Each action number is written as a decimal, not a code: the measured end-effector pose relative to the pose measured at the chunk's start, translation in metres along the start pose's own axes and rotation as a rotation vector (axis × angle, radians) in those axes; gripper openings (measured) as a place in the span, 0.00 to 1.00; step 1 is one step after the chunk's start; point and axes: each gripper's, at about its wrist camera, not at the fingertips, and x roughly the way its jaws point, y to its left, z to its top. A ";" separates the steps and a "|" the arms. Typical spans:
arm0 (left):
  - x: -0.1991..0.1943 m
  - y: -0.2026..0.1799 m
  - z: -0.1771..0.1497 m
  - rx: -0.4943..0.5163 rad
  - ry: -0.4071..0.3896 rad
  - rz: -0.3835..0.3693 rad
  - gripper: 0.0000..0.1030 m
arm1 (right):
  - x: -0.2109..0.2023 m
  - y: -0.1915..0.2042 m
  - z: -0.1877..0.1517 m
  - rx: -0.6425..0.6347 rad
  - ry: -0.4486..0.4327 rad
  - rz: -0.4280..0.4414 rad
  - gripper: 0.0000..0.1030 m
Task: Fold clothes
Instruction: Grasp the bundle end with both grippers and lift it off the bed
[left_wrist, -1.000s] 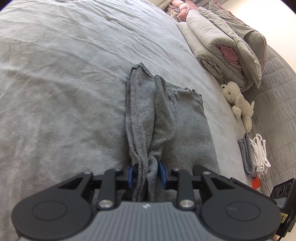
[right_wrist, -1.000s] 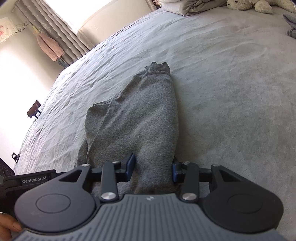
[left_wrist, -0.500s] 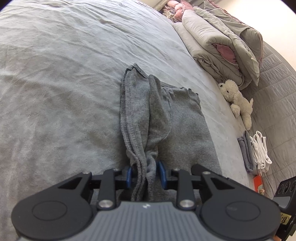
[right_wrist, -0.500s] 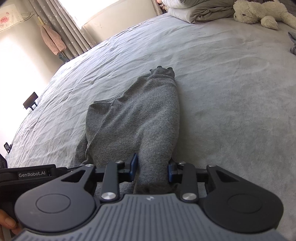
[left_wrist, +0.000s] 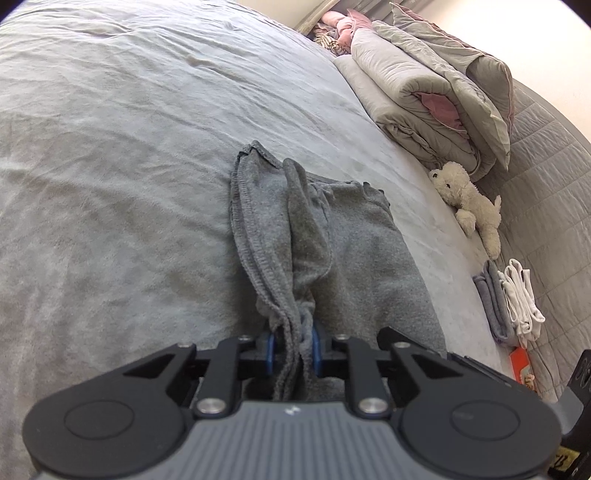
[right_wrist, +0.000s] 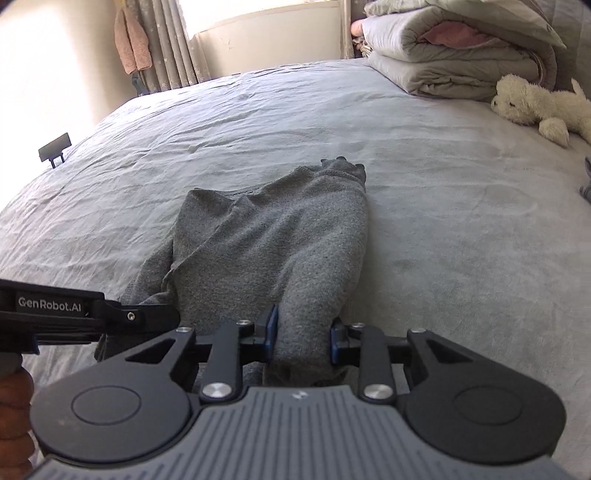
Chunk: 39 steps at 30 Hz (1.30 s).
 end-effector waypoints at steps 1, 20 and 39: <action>-0.002 -0.003 0.000 0.009 -0.010 -0.009 0.17 | -0.002 0.007 -0.001 -0.051 -0.016 -0.023 0.28; -0.028 -0.027 0.001 0.153 -0.121 -0.037 0.16 | -0.026 0.032 0.001 -0.337 -0.214 -0.116 0.23; -0.044 -0.041 -0.004 0.238 -0.198 -0.015 0.16 | -0.038 0.039 0.001 -0.387 -0.306 -0.144 0.22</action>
